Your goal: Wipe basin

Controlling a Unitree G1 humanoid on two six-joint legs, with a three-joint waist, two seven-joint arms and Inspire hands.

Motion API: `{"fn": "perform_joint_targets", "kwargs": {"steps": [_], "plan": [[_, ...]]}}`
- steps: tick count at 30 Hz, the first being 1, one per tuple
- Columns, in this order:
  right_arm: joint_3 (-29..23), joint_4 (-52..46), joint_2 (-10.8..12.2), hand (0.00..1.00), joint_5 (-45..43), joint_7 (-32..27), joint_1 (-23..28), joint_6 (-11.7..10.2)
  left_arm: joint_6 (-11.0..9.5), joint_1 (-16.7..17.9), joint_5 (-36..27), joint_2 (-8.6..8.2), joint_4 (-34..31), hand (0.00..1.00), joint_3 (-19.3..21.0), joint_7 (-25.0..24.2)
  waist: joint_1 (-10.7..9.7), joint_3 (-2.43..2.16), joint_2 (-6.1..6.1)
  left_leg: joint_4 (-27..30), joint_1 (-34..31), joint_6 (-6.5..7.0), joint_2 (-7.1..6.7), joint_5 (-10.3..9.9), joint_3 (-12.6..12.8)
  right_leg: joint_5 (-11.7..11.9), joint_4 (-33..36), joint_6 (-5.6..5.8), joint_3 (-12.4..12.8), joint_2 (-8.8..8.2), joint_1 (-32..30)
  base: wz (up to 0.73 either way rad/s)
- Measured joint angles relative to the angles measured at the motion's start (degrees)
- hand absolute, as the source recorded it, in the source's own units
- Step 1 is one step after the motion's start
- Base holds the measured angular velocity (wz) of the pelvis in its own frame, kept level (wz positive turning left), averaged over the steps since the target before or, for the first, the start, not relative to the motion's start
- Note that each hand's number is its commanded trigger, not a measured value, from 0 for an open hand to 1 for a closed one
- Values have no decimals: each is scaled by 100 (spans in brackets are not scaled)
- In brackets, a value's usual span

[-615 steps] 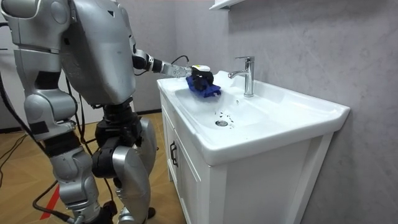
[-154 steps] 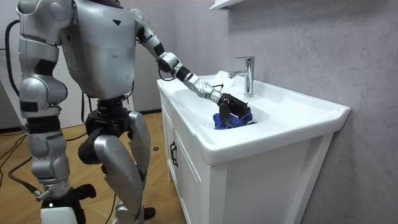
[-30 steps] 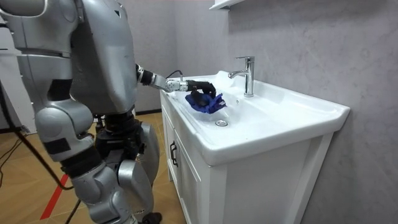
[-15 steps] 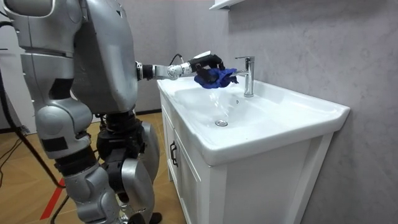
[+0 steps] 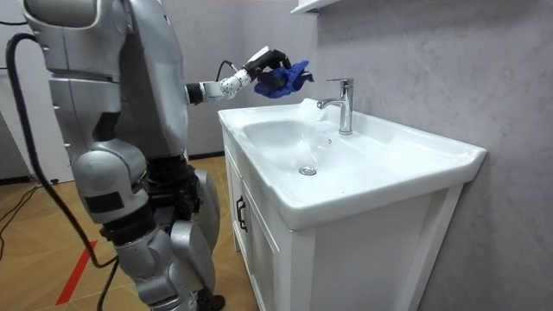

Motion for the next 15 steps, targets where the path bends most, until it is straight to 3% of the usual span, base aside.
{"fn": "perform_joint_targets", "kwargs": {"steps": [4, 6, 9, 15], "plan": [[-7, 3, -41, 0, -124, 62, 51, 2, 3, 4, 1, 14, 2, 100, 284, 1, 56, -8, -9, 0, 46, 1, -26, -1, -28, 1, -58, 10, -50, -13, 95, 9], [-59, -15, -81, 0, -254, 64, 63, -1, 13, 99, -12, 91, 142, 100, 386, 67, 47, -35, 49, -17, 71, 3, -38, 0, -28, 1, -61, 33, -53, -25, 115, 0], [-73, -18, -177, 0, -254, 89, 97, 2, 95, 100, -18, 227, 554, 100, 391, 66, 36, -21, 130, -16, 118, 16, -56, 7, -29, -8, -55, 58, -56, -47, 128, 0], [-81, 6, -233, 0, -325, 121, 151, 53, 314, 66, -15, 403, 1084, 100, 407, 66, -143, -10, 166, -14, 140, 41, -74, 24, -12, -14, -48, 69, -72, -69, 158, 1]]}}
